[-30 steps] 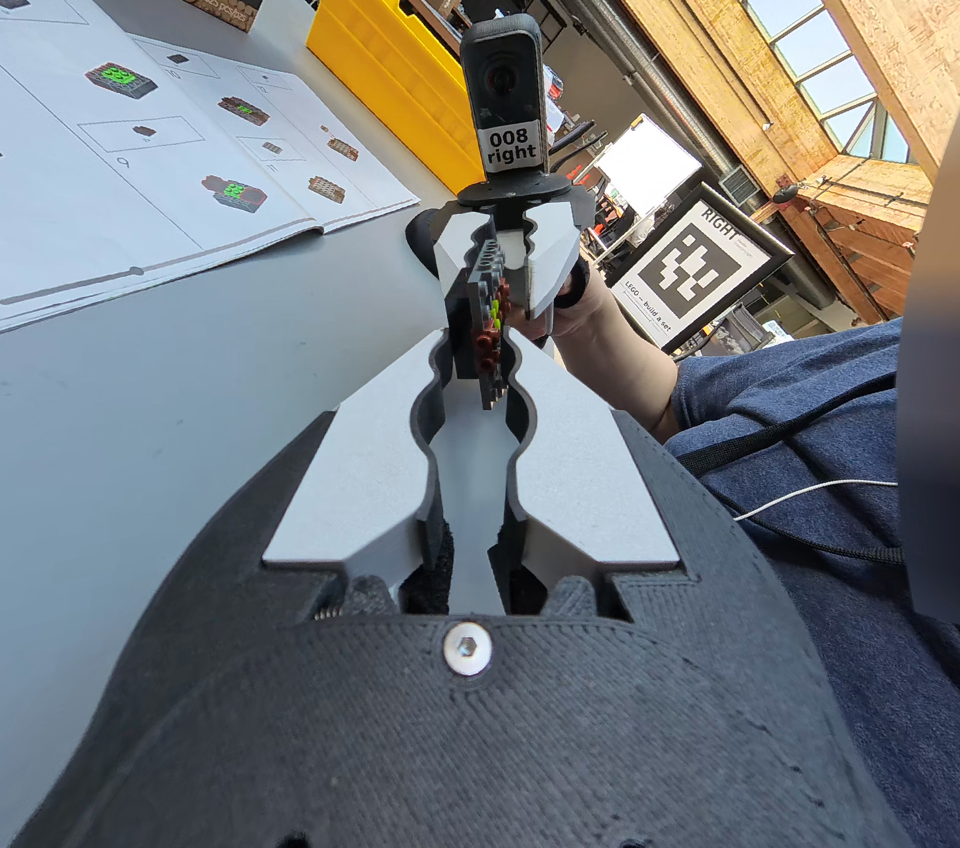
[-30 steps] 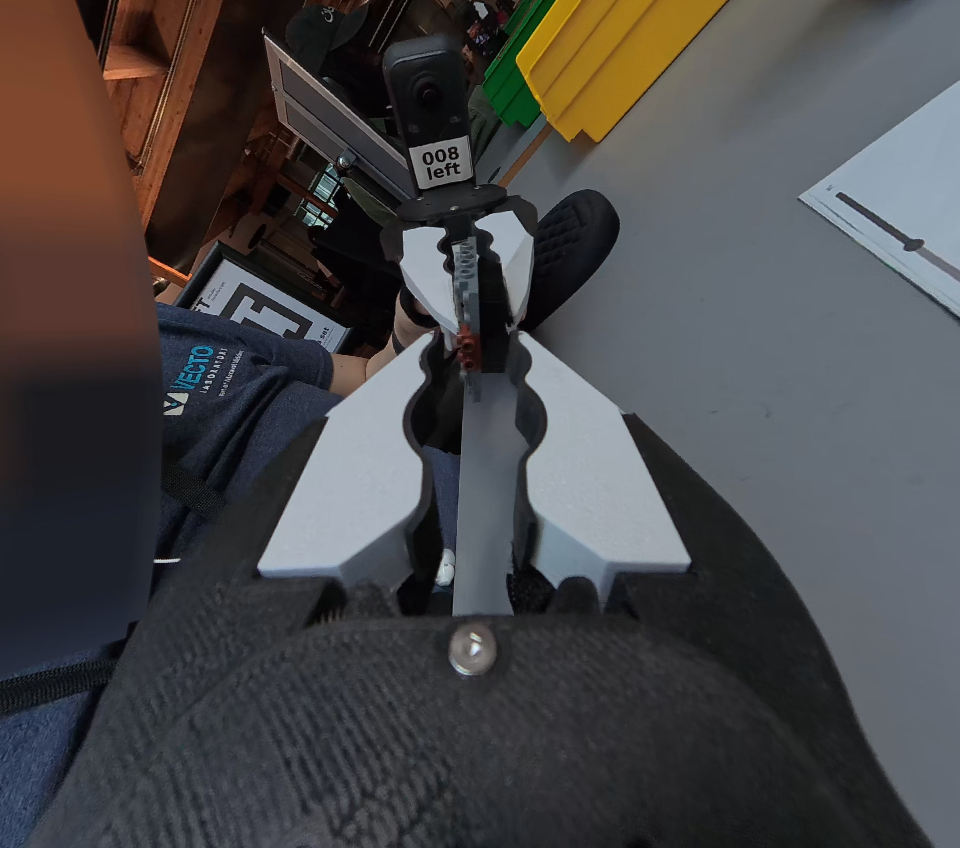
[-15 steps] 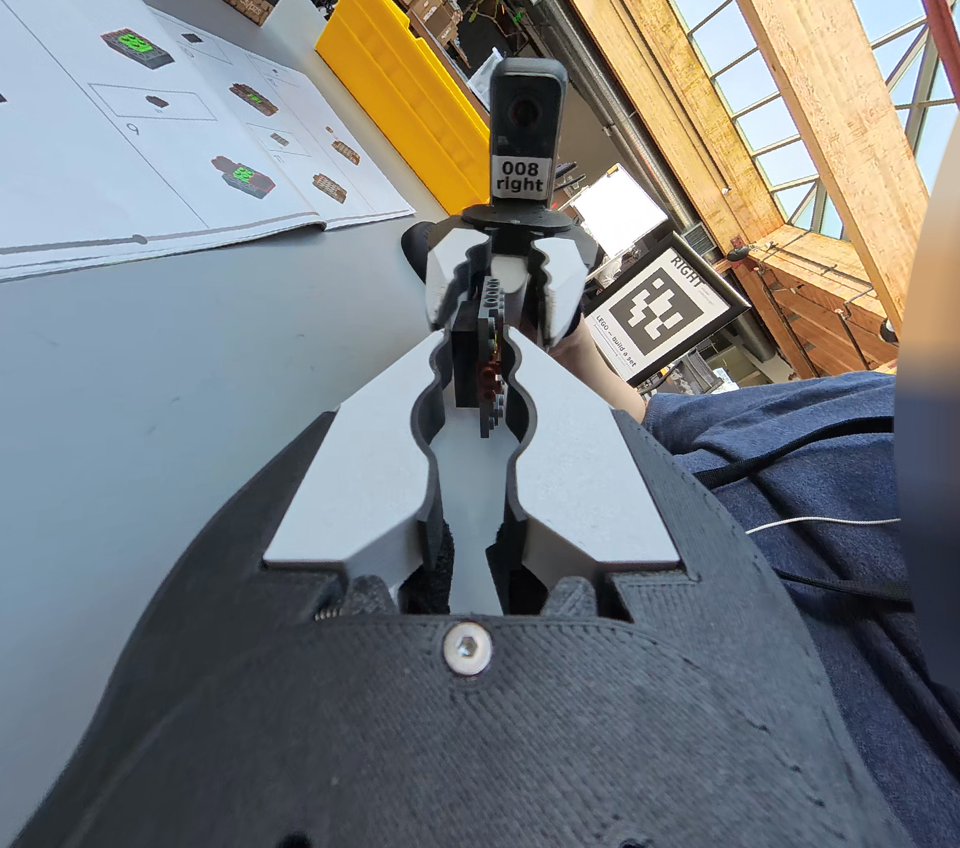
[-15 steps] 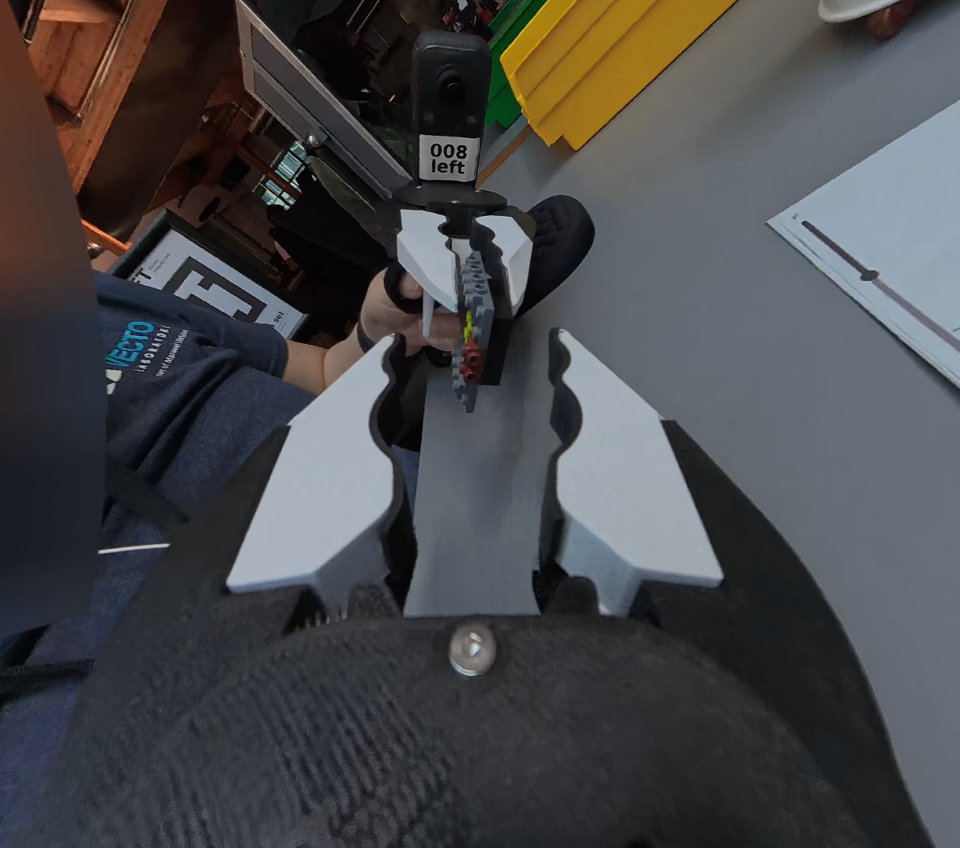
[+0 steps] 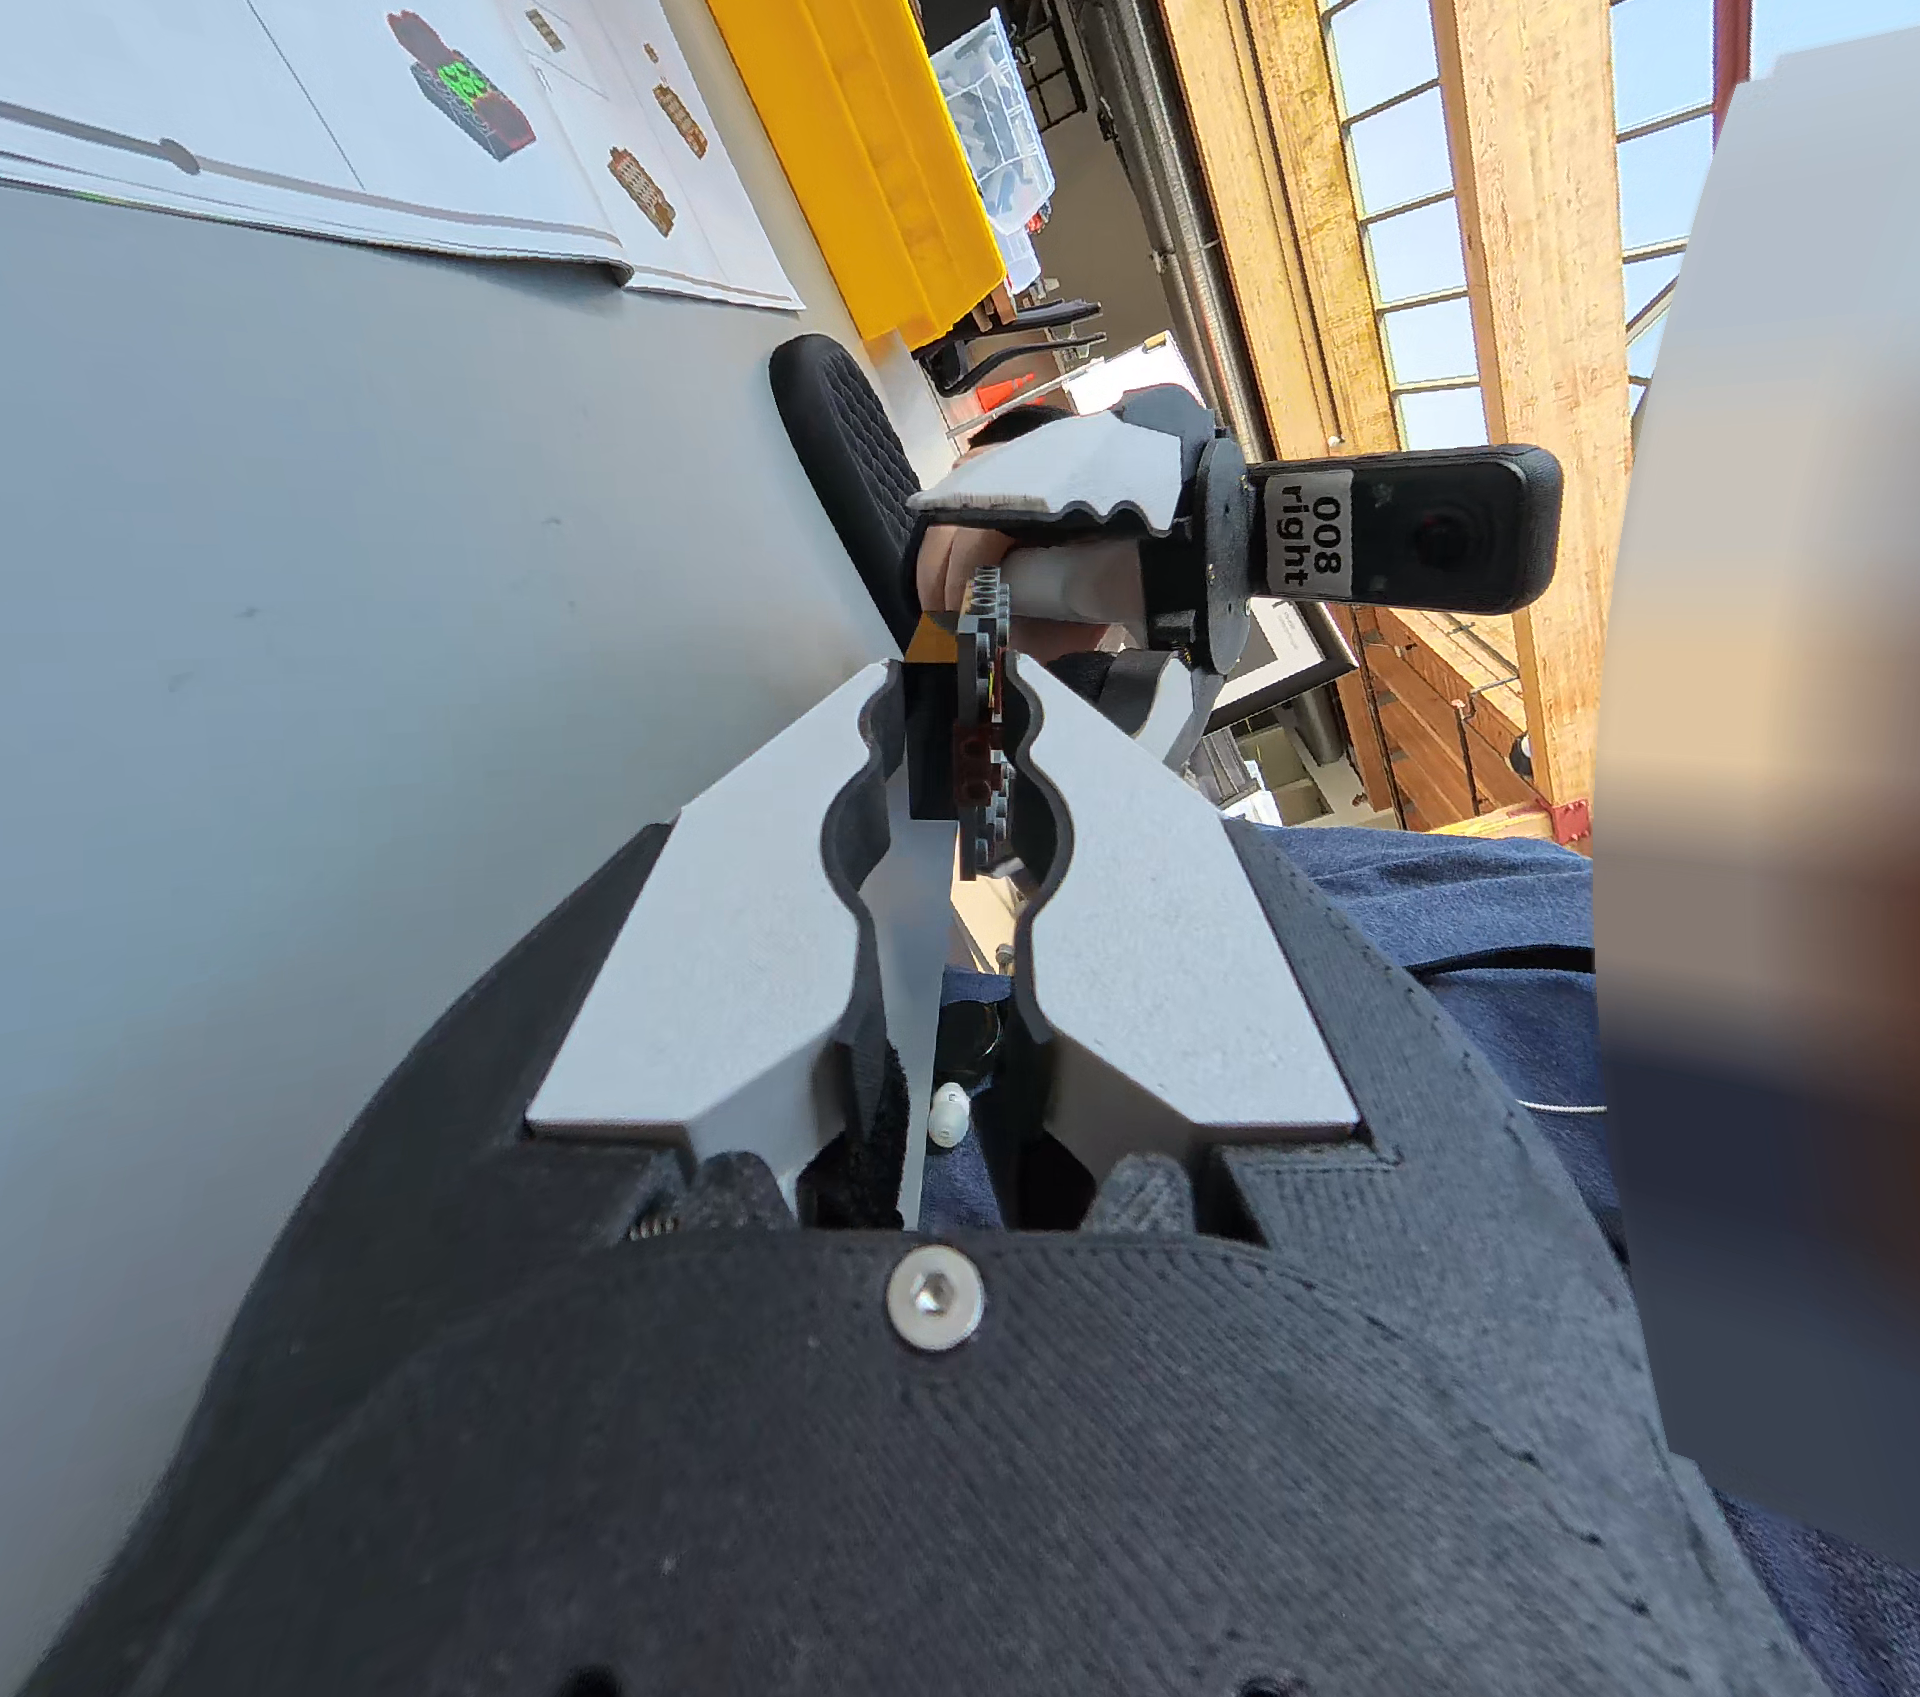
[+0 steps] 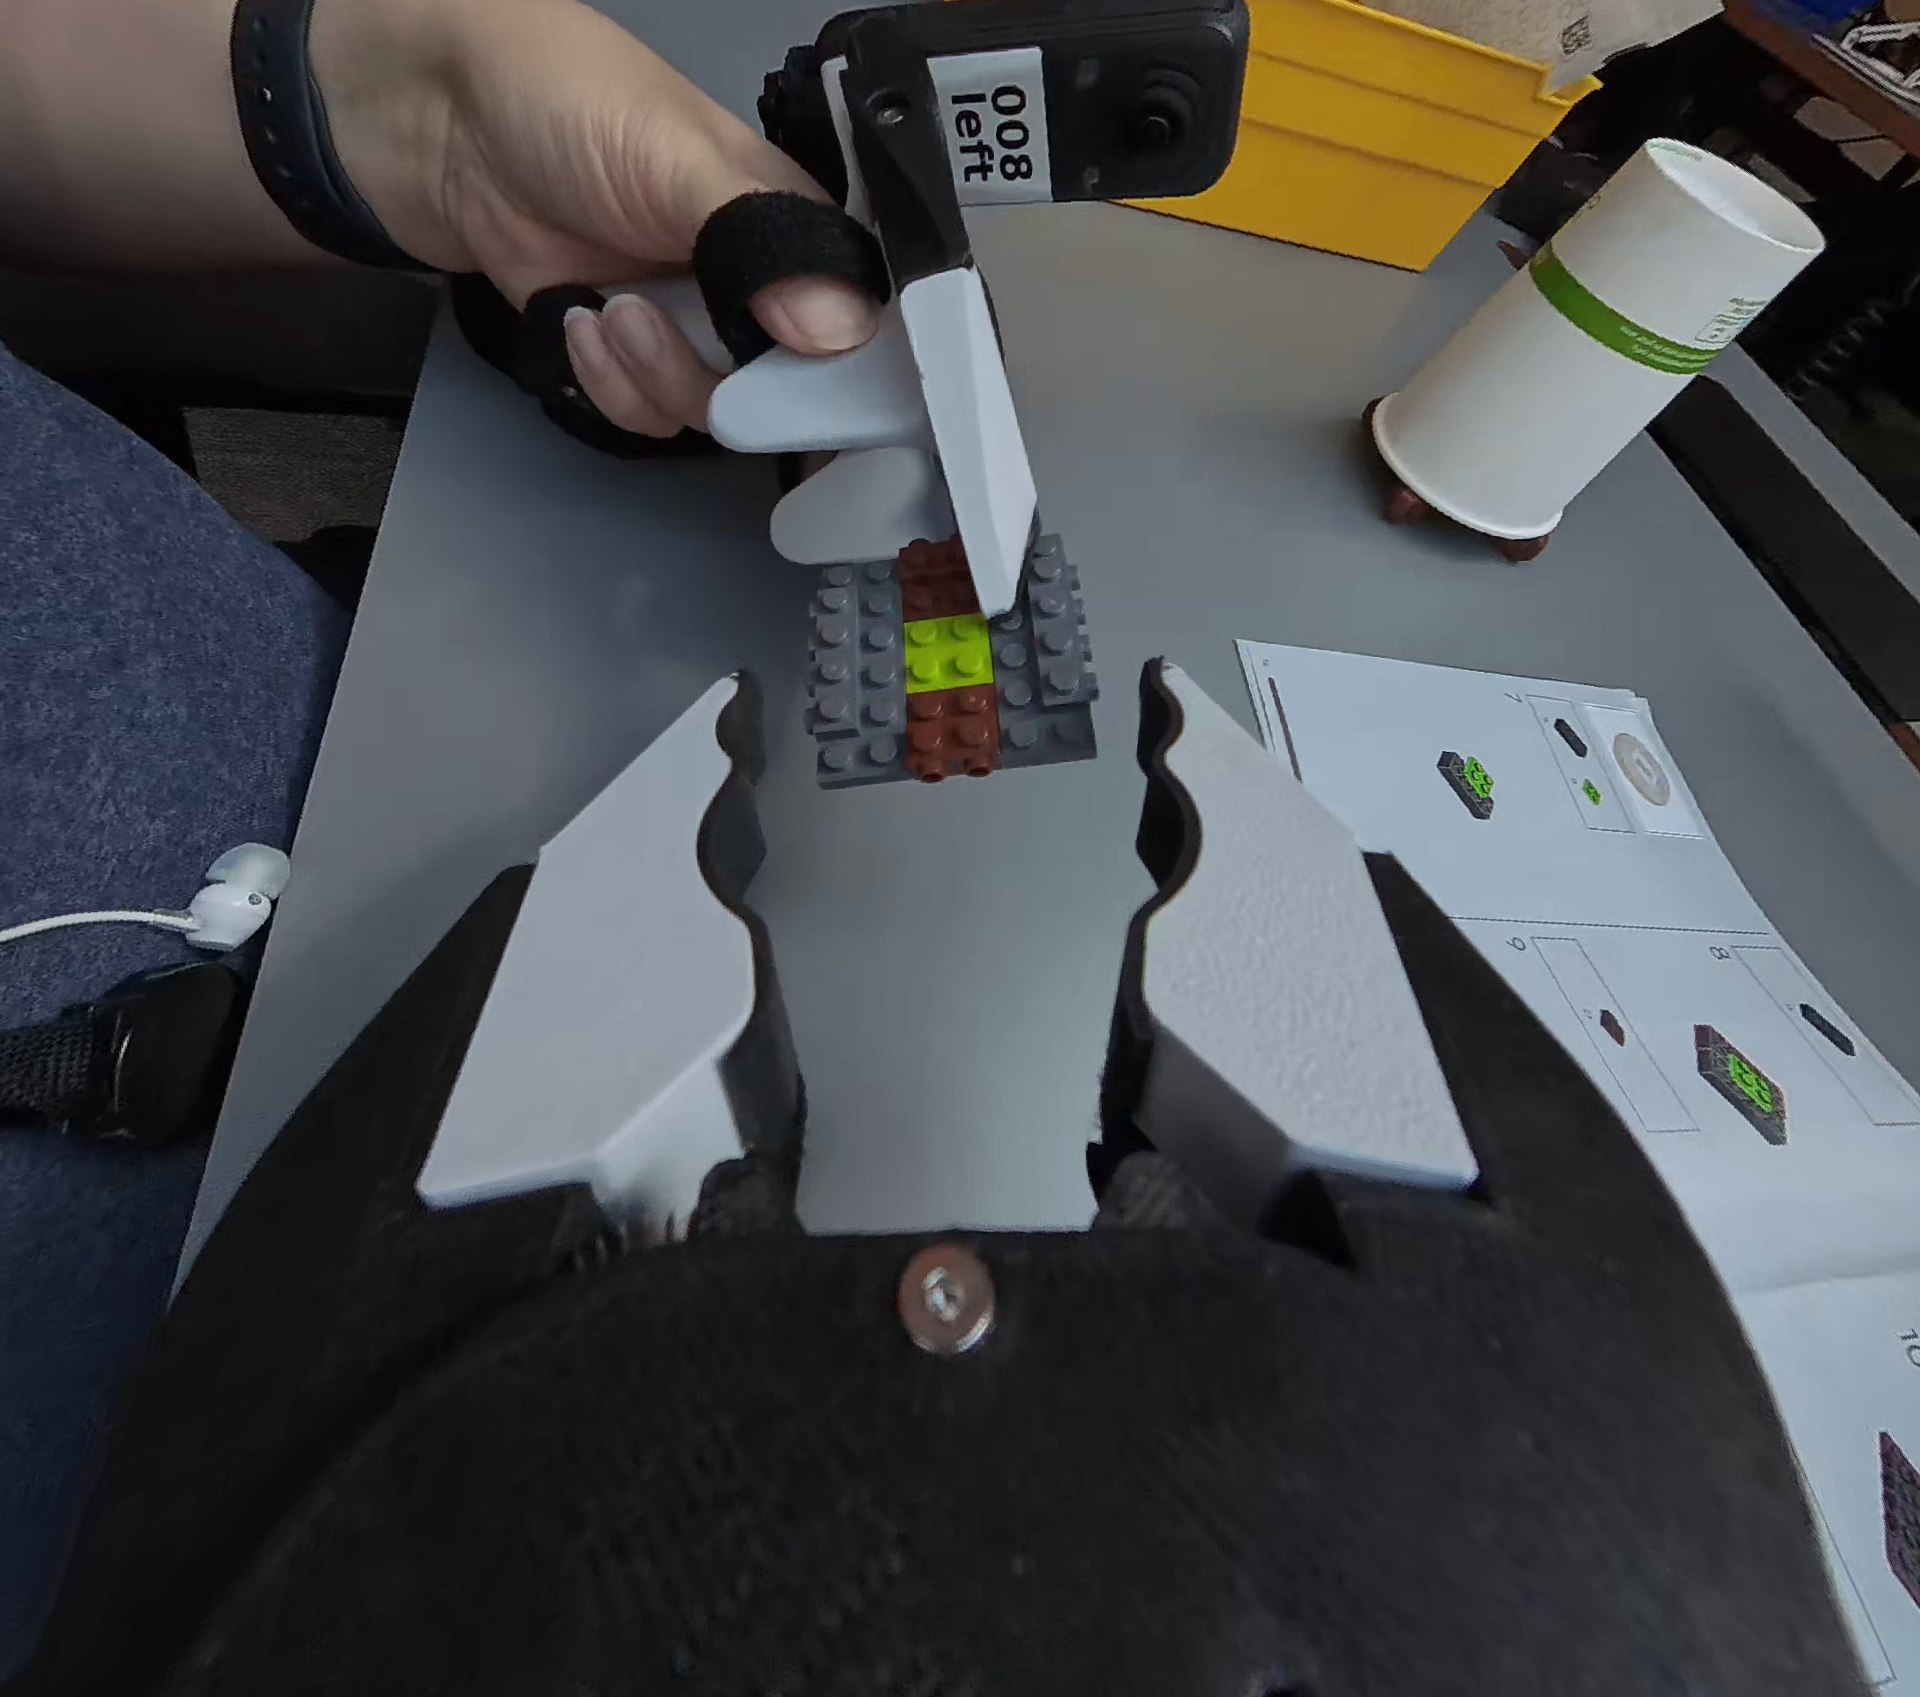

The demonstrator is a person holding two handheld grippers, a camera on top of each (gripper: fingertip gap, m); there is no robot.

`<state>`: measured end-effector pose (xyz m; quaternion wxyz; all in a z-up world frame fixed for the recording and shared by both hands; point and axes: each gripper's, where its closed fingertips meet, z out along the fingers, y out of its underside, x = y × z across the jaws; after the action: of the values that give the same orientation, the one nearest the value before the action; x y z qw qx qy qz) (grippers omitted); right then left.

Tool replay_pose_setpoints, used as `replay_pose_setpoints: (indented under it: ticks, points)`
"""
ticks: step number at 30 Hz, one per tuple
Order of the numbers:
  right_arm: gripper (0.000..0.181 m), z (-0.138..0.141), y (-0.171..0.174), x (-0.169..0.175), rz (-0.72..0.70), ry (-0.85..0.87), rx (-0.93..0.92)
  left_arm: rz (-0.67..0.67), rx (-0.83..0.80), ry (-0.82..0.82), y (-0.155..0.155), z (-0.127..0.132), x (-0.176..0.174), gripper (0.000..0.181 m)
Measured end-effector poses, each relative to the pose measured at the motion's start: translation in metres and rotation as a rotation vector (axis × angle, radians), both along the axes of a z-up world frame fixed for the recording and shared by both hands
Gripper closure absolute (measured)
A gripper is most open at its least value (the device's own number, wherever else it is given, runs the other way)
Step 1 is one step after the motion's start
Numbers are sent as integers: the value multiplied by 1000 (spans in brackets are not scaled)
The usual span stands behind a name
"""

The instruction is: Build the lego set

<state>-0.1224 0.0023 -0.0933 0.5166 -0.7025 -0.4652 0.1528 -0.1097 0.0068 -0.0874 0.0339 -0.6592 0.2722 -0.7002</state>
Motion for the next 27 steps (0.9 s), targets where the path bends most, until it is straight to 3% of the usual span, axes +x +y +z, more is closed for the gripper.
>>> replay_pose_setpoints:
  ticks: [3,7,11,15,23,27]
  points:
    - [125,-5,0,1,-10,-17,-14,-8,-13,1,-2,1,1,166]
    - [125,-4,0,1,-27,12,-24,-4,-28,-20,-2,3,1,165]
    - [125,-16,3,5,-57,51,-126,32,-36,-20,14,5,-7,143]
    - [125,-46,5,9,-87,69,-317,109,178,63,32,0,-25,156]
    - [125,-54,4,3,-49,59,-377,5,631,218,16,-18,-38,158]
    - [124,-62,3,6,-45,25,-424,-85,799,214,2,-23,-37,158]
